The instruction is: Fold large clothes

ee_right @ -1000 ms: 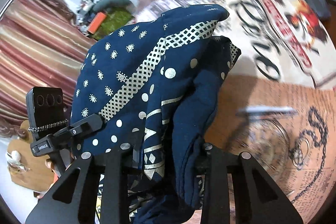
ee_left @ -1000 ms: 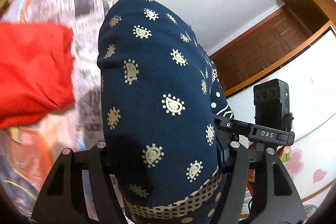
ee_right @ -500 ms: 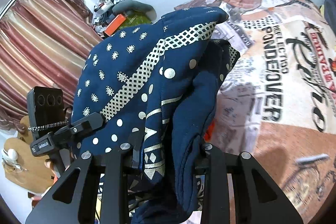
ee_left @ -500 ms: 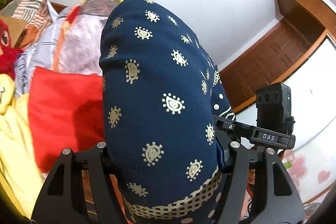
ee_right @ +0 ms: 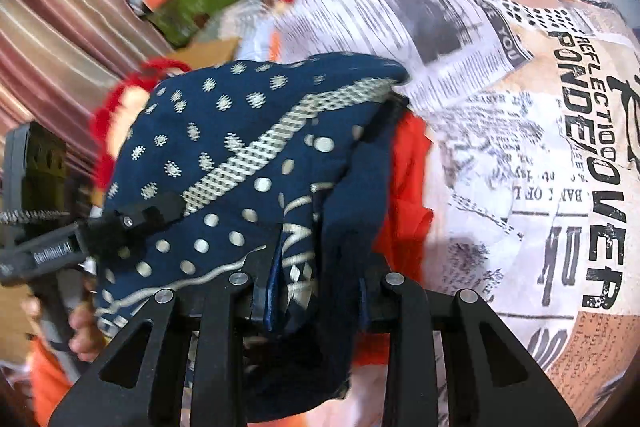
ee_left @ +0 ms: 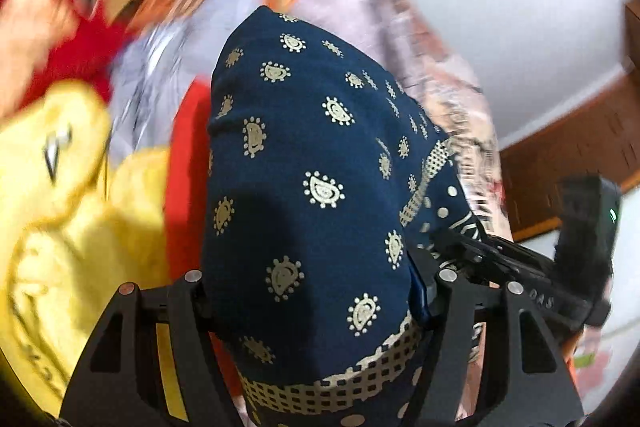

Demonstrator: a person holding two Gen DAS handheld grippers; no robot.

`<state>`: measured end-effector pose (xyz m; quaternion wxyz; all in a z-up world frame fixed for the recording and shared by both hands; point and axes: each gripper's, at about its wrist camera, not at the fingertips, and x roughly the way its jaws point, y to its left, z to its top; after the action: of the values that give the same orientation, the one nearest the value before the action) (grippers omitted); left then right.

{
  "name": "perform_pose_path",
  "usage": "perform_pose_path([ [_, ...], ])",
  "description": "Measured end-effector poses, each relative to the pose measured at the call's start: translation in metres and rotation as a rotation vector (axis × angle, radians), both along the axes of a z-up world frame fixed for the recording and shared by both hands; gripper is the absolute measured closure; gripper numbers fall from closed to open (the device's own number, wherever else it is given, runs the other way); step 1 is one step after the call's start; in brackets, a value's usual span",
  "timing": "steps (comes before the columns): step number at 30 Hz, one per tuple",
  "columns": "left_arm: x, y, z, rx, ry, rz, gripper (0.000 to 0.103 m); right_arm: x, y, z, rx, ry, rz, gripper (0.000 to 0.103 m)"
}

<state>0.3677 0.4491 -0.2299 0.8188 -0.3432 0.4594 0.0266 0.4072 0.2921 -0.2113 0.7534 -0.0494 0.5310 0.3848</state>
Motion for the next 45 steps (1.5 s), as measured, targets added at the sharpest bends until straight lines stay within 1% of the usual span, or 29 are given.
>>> perform_pose_path([
  [1,-0.004,0.004,-0.009,-0.027,-0.011,0.006,0.034,-0.002,-0.002,-0.005,-0.001,-0.006,-0.002,0.074],
  [2,-0.007,0.005,-0.011,-0.028,-0.028,0.006,0.032,-0.003,-0.005,-0.006,0.000,-0.017,-0.004,0.066],
  [3,-0.011,0.004,-0.011,-0.007,-0.046,0.002,0.028,-0.006,-0.009,-0.007,-0.008,-0.043,-0.002,0.054],
  [4,-0.014,0.002,-0.010,0.020,-0.049,-0.001,0.025,-0.006,-0.014,-0.007,-0.023,-0.066,-0.001,0.049],
  [5,-0.018,-0.002,-0.007,0.055,-0.048,-0.009,0.024,-0.008,-0.017,-0.008,-0.033,-0.079,0.001,0.041],
  [8,-0.027,-0.012,0.003,0.130,-0.037,-0.023,0.024,-0.014,-0.035,-0.005,-0.042,-0.088,0.017,0.040],
  [10,-0.035,-0.015,0.009,0.177,-0.035,-0.024,0.024,-0.023,-0.051,0.000,-0.059,-0.130,0.016,0.038],
  [13,-0.052,-0.025,0.022,0.256,-0.055,-0.036,0.023,-0.028,-0.069,0.004,-0.103,-0.184,-0.002,0.038],
  [15,-0.069,-0.033,0.031,0.317,-0.059,-0.039,0.023,-0.033,-0.083,0.006,-0.168,-0.214,-0.032,0.038],
  [16,-0.075,-0.035,0.033,0.335,-0.057,-0.041,0.022,-0.037,-0.087,0.008,-0.181,-0.224,-0.035,0.038],
  [18,-0.087,-0.044,0.039,0.377,-0.036,-0.051,0.022,-0.046,-0.098,0.020,-0.168,-0.244,-0.036,0.038],
  [20,-0.099,-0.056,0.047,0.436,-0.023,-0.051,0.022,-0.060,-0.111,0.039,-0.131,-0.257,-0.042,0.038],
  [23,-0.124,-0.078,0.073,0.499,-0.054,-0.051,0.022,-0.083,-0.120,0.073,-0.052,-0.287,-0.043,0.038],
  [26,-0.144,-0.099,0.108,0.530,-0.128,-0.026,0.022,-0.119,-0.126,0.119,0.031,-0.366,-0.033,0.038],
  [27,-0.155,-0.108,0.126,0.541,-0.165,-0.017,0.022,-0.130,-0.126,0.131,0.055,-0.394,-0.031,0.038],
  [28,-0.161,-0.115,0.136,0.550,-0.190,-0.011,0.022,-0.146,-0.131,0.150,0.094,-0.430,-0.025,0.038],
  [30,-0.181,-0.134,0.166,0.582,-0.260,0.004,0.022,-0.174,-0.139,0.177,0.158,-0.480,-0.024,0.038],
  [31,-0.195,-0.147,0.184,0.610,-0.309,0.015,0.022,-0.183,-0.141,0.185,0.181,-0.499,-0.026,0.038],
  [33,-0.214,-0.166,0.208,0.655,-0.371,0.034,0.022,-0.208,-0.149,0.207,0.234,-0.546,-0.025,0.038],
  [34,-0.230,-0.179,0.224,0.675,-0.421,0.043,0.022,-0.221,-0.154,0.217,0.258,-0.574,-0.025,0.038],
  [36,-0.255,-0.198,0.245,0.692,-0.496,0.057,0.022,-0.249,-0.164,0.236,0.302,-0.644,-0.038,0.038],
  [39,-0.291,-0.225,0.268,0.725,-0.590,0.088,0.022,-0.286,-0.183,0.254,0.366,-0.724,-0.063,0.038],
  [42,-0.321,-0.249,0.281,0.774,-0.647,0.122,0.022,-0.314,-0.198,0.263,0.410,-0.775,-0.079,0.038],
  [45,-0.342,-0.271,0.282,0.828,-0.678,0.150,0.022,-0.333,-0.210,0.263,0.414,-0.824,-0.127,0.036],
])
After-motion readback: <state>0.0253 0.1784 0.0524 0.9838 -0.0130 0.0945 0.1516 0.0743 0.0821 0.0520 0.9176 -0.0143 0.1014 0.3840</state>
